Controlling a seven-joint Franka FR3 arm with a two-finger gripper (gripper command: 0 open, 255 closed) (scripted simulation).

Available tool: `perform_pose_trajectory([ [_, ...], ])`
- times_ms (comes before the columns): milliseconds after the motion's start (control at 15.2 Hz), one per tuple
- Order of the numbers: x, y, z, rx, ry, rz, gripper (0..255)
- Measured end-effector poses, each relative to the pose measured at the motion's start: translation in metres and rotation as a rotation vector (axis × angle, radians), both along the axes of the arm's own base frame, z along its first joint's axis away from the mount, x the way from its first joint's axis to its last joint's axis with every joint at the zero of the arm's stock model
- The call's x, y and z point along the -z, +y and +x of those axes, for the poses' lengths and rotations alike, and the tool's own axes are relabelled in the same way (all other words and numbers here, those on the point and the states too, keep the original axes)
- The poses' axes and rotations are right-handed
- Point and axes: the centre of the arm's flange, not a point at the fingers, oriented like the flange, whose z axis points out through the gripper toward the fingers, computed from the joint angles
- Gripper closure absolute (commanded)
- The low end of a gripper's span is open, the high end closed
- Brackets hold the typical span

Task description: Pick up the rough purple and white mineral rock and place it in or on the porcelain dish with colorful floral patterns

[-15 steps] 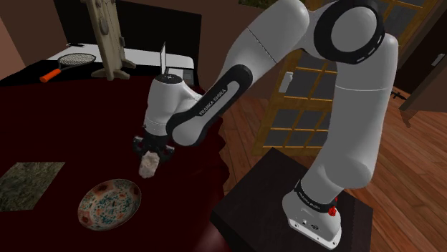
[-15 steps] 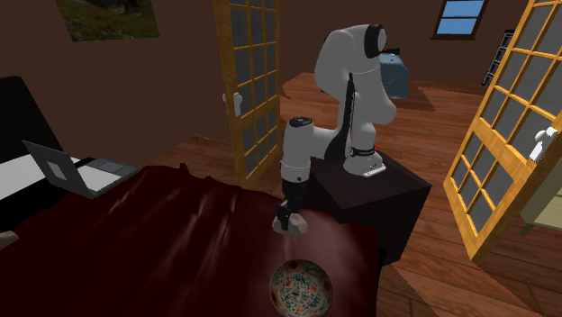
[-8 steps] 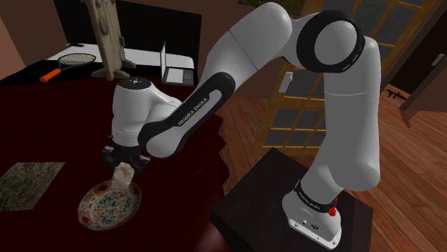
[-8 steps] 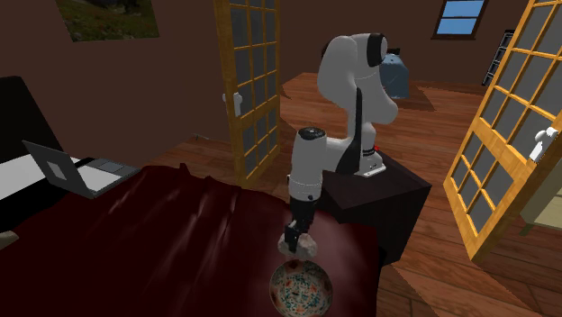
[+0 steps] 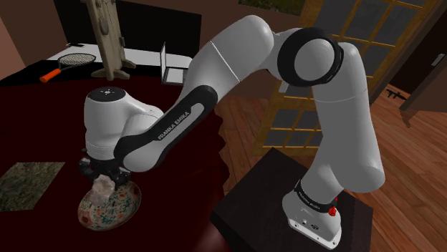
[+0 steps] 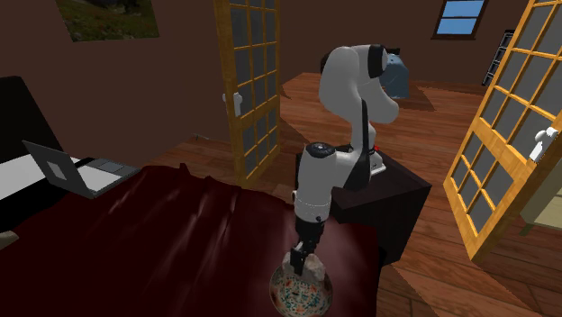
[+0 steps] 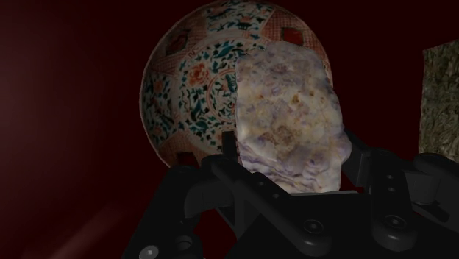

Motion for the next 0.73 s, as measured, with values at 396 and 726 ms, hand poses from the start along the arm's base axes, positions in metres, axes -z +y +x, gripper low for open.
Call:
perform_pose_trajectory([
  [396,0.032,0.0,0.001,0.0,0.0,0.0,255],
  [726,0.057,-0.001,-0.001,0.0,0.0,0.0,255],
])
